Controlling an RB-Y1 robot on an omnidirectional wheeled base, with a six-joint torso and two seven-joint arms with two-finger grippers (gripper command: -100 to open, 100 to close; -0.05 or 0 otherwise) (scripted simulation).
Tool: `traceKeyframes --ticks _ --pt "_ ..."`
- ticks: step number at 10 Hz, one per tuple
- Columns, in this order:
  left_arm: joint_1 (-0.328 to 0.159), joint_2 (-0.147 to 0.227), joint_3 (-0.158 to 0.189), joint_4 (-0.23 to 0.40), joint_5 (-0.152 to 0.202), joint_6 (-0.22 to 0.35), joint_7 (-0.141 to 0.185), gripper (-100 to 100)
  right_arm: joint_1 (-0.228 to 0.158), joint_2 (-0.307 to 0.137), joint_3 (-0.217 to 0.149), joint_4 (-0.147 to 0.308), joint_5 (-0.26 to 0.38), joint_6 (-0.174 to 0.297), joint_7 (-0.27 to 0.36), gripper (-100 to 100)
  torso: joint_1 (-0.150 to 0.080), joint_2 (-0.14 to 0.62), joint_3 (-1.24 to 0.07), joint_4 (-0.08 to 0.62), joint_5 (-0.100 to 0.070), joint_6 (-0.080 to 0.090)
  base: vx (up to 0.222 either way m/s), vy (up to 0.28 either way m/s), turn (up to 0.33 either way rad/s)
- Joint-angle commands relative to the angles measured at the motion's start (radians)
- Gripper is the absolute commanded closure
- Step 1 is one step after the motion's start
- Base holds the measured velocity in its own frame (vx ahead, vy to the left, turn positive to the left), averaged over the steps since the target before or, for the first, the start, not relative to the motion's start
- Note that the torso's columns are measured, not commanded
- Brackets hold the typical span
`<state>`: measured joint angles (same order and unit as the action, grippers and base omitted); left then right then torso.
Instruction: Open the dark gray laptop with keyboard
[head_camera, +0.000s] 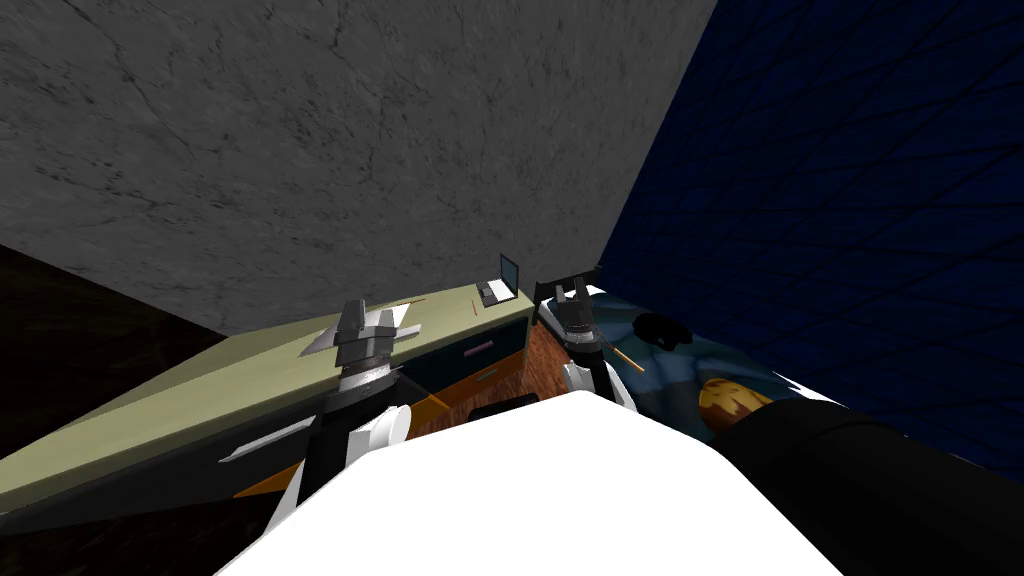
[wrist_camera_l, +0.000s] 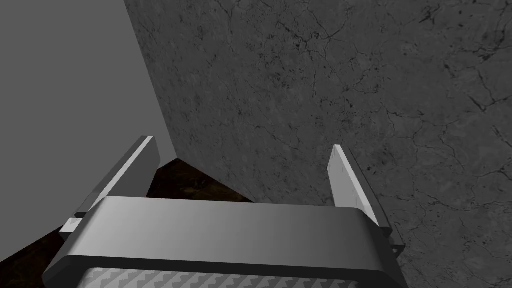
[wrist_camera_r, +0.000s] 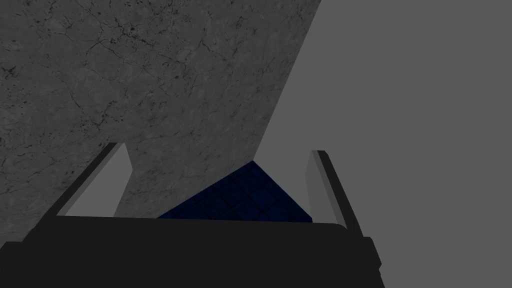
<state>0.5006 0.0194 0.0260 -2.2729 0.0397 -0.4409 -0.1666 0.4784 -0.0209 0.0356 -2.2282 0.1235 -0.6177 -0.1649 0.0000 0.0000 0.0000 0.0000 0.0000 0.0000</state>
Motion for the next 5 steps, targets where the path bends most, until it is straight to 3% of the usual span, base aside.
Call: traceKeyframes --ticks 1,5 --pt "0.000 0.000 0.000 0.000 0.000 0.000 0.000 0 0.000 0.000 0.000 0.000 0.000 0.000 0.000 0 0.000 0.040 -0.082 0.041 0.000 0.000 0.000 0.000 0.000" --pt "0.000 0.000 0.000 0.000 0.000 0.000 0.000 0 0.000 0.000 0.000 0.000 0.000 0.000 0.000 0 0.000 0.322 -0.644 0.322 0.000 0.000 0.000 0.000 0.000"
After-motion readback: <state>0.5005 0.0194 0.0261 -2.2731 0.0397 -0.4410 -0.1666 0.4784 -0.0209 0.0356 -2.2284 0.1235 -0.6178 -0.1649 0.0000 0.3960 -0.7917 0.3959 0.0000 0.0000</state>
